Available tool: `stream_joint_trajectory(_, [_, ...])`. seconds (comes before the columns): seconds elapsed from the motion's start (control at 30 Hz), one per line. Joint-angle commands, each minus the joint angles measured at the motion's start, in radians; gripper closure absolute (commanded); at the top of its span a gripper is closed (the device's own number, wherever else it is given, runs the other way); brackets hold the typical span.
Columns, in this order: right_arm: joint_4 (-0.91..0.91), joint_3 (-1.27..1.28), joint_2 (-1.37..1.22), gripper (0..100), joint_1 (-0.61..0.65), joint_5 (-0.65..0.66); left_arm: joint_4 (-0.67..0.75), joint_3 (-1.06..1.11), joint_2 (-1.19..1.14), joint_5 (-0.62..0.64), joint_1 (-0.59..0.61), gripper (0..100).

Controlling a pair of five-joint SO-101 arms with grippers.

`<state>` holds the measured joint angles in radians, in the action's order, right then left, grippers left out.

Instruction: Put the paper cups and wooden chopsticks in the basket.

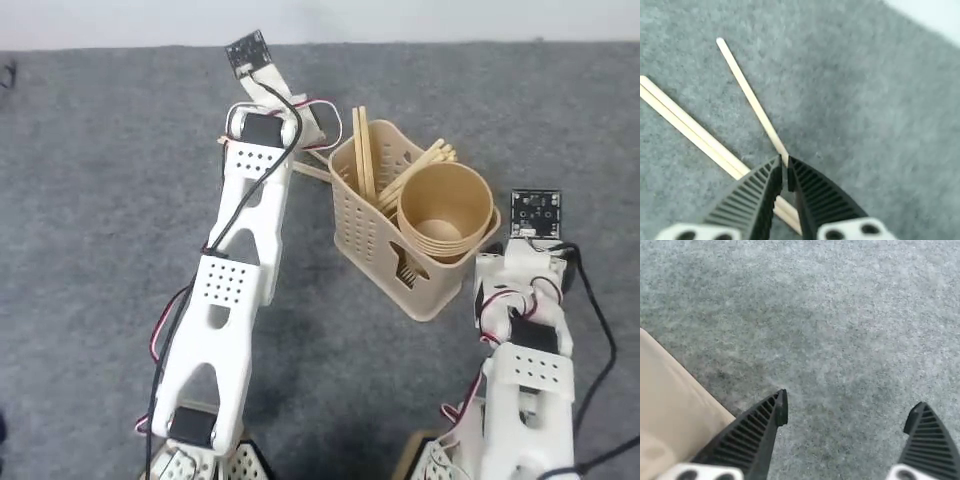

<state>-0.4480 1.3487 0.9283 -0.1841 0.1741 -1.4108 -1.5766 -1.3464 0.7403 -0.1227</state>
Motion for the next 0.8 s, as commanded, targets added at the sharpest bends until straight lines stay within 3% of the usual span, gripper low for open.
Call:
stream_joint_trajectory(0.0, [0.016, -0.003, 0.005, 62.6, 0.022, 0.018, 0.028, 0.013, 0.044, -0.068, 0.057, 99])
stream_joint_trajectory(0.13, [0.016, -0.003, 0.005, 62.6, 0.022, 0.018, 0.109, 0.018, 0.051, -0.158, 0.098, 99])
stream_joint_trajectory(0.33, [0.016, -0.003, 0.004, 62.6, 0.022, 0.018, 0.430, 0.140, -0.025, -0.600, 0.094, 99])
stream_joint_trajectory(0.47, [0.016, -0.002, 0.001, 62.6, 0.025, 0.018, 0.620, 0.196, -0.091, -0.763, 0.092, 99])
stream_joint_trajectory(0.53, [0.016, -0.002, 0.001, 62.6, 0.025, 0.018, 0.592, 0.199, -0.104, -0.806, 0.087, 99])
stream_joint_trajectory(0.67, [0.016, -0.002, 0.004, 62.6, 0.025, 0.018, 0.334, 0.189, -0.078, -0.827, 0.081, 99])
stream_joint_trajectory(0.77, [0.016, -0.002, 0.004, 62.6, 0.027, 0.018, 0.219, 0.191, -0.038, -0.864, 0.086, 99])
